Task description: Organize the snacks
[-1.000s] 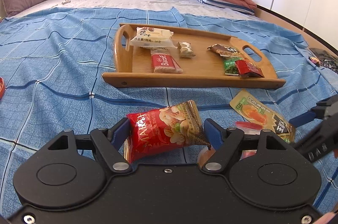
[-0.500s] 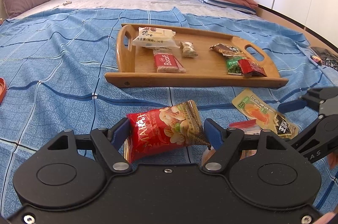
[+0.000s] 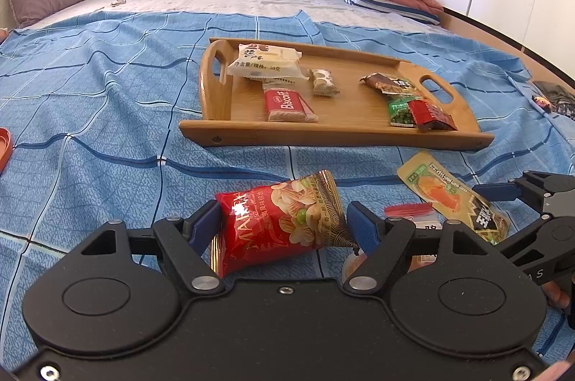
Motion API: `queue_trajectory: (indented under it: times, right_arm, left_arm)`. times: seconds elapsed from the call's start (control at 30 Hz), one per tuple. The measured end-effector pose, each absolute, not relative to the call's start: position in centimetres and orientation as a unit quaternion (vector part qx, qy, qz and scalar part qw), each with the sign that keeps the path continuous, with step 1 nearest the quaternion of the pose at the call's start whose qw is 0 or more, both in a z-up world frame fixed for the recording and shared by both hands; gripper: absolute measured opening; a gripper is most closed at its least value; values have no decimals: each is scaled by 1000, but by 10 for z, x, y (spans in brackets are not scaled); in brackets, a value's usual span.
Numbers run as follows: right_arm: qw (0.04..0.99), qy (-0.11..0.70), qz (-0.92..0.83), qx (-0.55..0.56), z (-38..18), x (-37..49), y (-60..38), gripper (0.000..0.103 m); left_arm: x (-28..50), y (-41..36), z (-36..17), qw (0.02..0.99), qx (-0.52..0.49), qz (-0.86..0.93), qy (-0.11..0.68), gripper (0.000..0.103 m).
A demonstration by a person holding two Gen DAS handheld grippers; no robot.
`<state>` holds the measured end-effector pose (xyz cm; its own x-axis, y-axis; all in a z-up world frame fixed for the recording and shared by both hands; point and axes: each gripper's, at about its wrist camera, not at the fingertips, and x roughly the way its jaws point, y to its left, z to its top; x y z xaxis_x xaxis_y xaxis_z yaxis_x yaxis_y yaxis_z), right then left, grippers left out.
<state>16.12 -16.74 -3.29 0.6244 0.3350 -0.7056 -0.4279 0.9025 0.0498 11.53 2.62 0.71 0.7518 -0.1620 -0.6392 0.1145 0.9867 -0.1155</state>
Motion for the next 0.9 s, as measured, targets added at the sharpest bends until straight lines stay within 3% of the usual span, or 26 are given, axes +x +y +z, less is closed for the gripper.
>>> queue_trajectory:
  times: [0.5,0.63,0.9]
  right_arm:
    - [907,369,196,-60,-34,157,-164,103]
    - [909,366,191,-61,-31,153,-161,97]
    - [922,340,171,-76,-22,139,-155,72]
  left_arm:
    - [111,26,6,936,-37,-72,343,75]
    - [111,27,7,935,-38,-73,344,75]
    - [105,32,16,943,-49,-68,322,75]
